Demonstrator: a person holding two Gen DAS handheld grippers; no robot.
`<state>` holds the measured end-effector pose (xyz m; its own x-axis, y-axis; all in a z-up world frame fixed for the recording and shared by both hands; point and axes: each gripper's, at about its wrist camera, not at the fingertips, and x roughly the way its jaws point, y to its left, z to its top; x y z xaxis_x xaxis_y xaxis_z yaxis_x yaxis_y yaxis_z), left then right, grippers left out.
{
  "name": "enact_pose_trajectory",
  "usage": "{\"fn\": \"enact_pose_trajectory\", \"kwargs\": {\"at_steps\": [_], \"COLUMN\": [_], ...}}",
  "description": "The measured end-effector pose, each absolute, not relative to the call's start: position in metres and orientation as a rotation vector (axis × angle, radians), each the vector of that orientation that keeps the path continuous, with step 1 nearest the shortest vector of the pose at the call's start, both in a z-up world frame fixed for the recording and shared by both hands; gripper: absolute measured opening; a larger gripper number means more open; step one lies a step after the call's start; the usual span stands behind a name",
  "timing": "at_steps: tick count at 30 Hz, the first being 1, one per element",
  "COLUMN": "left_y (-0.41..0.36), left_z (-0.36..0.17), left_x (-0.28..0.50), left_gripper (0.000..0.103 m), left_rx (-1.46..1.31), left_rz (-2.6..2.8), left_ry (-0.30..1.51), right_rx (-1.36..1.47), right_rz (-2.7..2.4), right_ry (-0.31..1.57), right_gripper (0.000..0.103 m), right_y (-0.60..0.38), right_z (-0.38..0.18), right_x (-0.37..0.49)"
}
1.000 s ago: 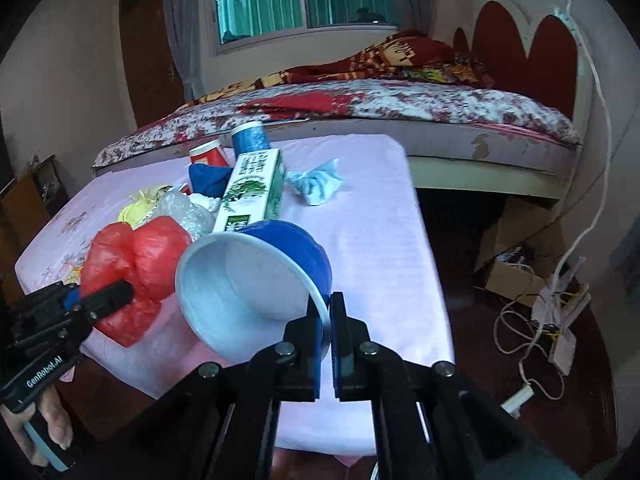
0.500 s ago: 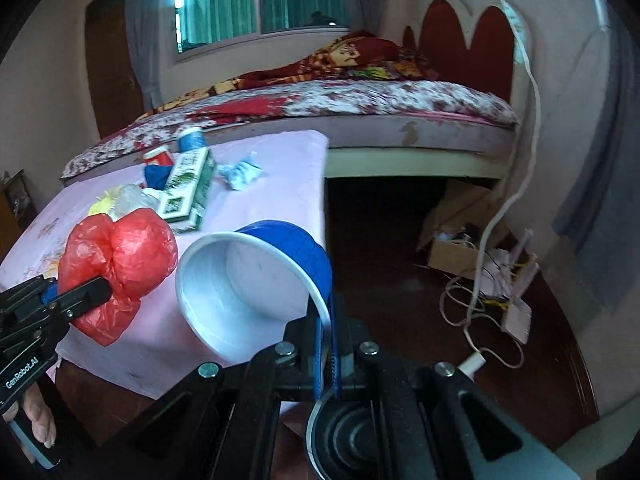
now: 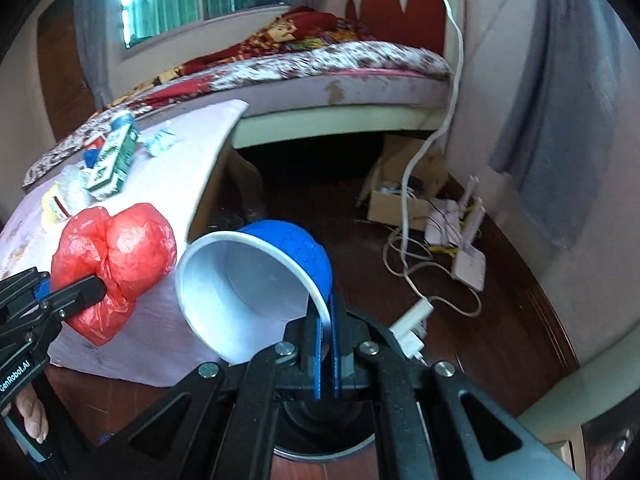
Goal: Collect trash
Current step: 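Carry the red bag and paper cup over the black bin and release both, then move both tools back over the bed toward the milk cartons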
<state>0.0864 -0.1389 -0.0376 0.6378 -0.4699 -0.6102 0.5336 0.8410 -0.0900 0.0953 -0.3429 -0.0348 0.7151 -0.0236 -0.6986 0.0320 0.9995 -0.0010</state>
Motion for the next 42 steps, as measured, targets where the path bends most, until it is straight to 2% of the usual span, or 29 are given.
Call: {"fn": "enact_pose_trajectory", "kwargs": {"at_steps": [17, 19, 20, 21, 23, 24, 25, 27, 29, 31, 42], "left_y": [-0.196, -0.198, -0.199, -0.199, -0.190, -0.185, -0.181, -0.173, -0.164, -0.158, -0.132], "left_z": [-0.103, -0.110, -0.114, -0.116, -0.114, -0.113, -0.114, -0.115, -0.115, -0.113, -0.075], "left_x": [0.095, 0.097, 0.099, 0.100, 0.097, 0.095, 0.097, 0.098, 0.098, 0.097, 0.088], "left_gripper": [0.021, 0.028, 0.045, 0.076, 0.099, 0.100, 0.100, 0.102, 0.102, 0.102, 0.102], "left_rx": [0.175, 0.160, 0.165, 0.175, 0.161, 0.158, 0.160, 0.149, 0.143, 0.141, 0.125], "left_rz": [-0.676, -0.699, -0.689, -0.659, -0.604, -0.574, -0.551, -0.506, -0.465, -0.440, -0.372], "left_ry": [0.862, 0.893, 0.911, 0.917, 0.880, 0.865, 0.871, 0.888, 0.885, 0.880, 0.780], "right_rx": [0.036, 0.040, 0.030, 0.015, -0.010, -0.012, -0.017, -0.023, -0.023, -0.033, -0.052], "right_rz": [-0.055, -0.041, -0.046, -0.055, -0.099, -0.108, -0.122, -0.150, -0.155, -0.157, -0.125], "right_ry": [0.985, 1.015, 1.029, 1.054, 1.090, 1.092, 1.089, 1.071, 1.067, 1.056, 0.946], "right_gripper": [0.004, 0.004, 0.005, 0.007, 0.035, 0.063, 0.073, 0.075, 0.082, 0.101, 0.103], "right_y": [-0.383, -0.383, -0.382, -0.382, -0.383, -0.385, -0.386, -0.388, -0.388, -0.384, -0.356], "right_z": [-0.106, -0.114, -0.118, -0.123, -0.130, -0.131, -0.130, -0.127, -0.125, -0.121, -0.084], "right_x": [0.093, 0.098, 0.101, 0.104, 0.107, 0.107, 0.107, 0.106, 0.108, 0.108, 0.112]}}
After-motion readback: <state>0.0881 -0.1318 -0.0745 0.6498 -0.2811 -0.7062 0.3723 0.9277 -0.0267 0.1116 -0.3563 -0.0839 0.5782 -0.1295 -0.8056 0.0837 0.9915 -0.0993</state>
